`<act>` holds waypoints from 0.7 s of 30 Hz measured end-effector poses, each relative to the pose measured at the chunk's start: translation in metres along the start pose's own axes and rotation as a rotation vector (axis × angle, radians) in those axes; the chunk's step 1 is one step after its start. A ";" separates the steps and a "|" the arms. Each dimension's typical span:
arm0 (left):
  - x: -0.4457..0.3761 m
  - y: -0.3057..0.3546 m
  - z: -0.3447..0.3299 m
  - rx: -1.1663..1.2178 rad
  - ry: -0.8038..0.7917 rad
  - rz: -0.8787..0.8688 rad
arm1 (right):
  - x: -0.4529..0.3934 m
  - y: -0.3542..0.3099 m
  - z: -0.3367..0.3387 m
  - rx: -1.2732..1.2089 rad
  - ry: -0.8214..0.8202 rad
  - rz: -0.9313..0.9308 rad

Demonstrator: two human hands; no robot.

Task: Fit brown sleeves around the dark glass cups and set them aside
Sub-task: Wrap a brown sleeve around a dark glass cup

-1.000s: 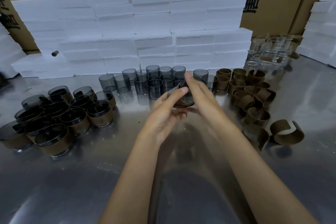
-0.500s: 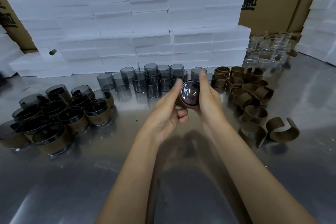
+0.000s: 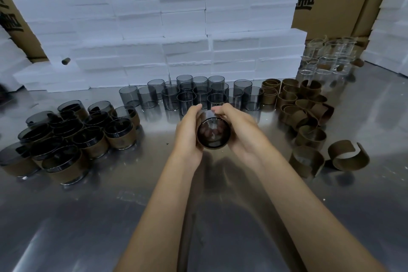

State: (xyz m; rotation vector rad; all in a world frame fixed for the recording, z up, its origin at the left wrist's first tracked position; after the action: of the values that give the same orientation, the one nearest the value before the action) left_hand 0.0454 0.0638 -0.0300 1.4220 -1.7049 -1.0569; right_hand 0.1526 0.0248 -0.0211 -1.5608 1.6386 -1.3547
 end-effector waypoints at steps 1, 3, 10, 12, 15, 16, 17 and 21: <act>0.001 -0.001 -0.002 -0.014 -0.011 0.023 | 0.001 0.002 0.000 0.001 0.022 -0.010; 0.006 -0.003 -0.008 -0.062 -0.038 0.052 | 0.001 0.005 0.004 -0.004 0.118 -0.032; 0.011 -0.013 -0.015 -0.070 -0.026 0.049 | 0.000 0.012 0.012 -0.084 0.225 -0.039; 0.011 -0.013 -0.015 -0.033 -0.022 0.036 | 0.001 0.013 0.010 -0.086 0.207 -0.053; 0.010 -0.013 -0.016 -0.042 -0.021 0.022 | 0.001 0.012 0.009 -0.092 0.180 -0.065; 0.011 -0.013 -0.016 -0.041 -0.025 0.015 | 0.001 0.012 0.010 -0.087 0.178 -0.065; 0.011 -0.013 -0.017 -0.039 -0.025 0.006 | 0.001 0.011 0.010 -0.083 0.176 -0.062; 0.009 -0.010 -0.017 -0.068 -0.043 -0.048 | 0.002 0.010 0.007 -0.096 0.151 -0.057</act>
State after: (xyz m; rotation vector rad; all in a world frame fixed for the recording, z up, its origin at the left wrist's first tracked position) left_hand 0.0634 0.0509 -0.0315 1.4130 -1.6565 -1.1685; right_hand 0.1543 0.0193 -0.0319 -1.6054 1.7854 -1.4753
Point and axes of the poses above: each hand's wrist, its own x-axis away from the middle knuckle, its own z-axis out of the back of the hand, y = z × x, the point moved 5 cm from there along -x, towards the middle knuckle, and after that the axes turned 11 degrees about -z, right-handed, at the moved point
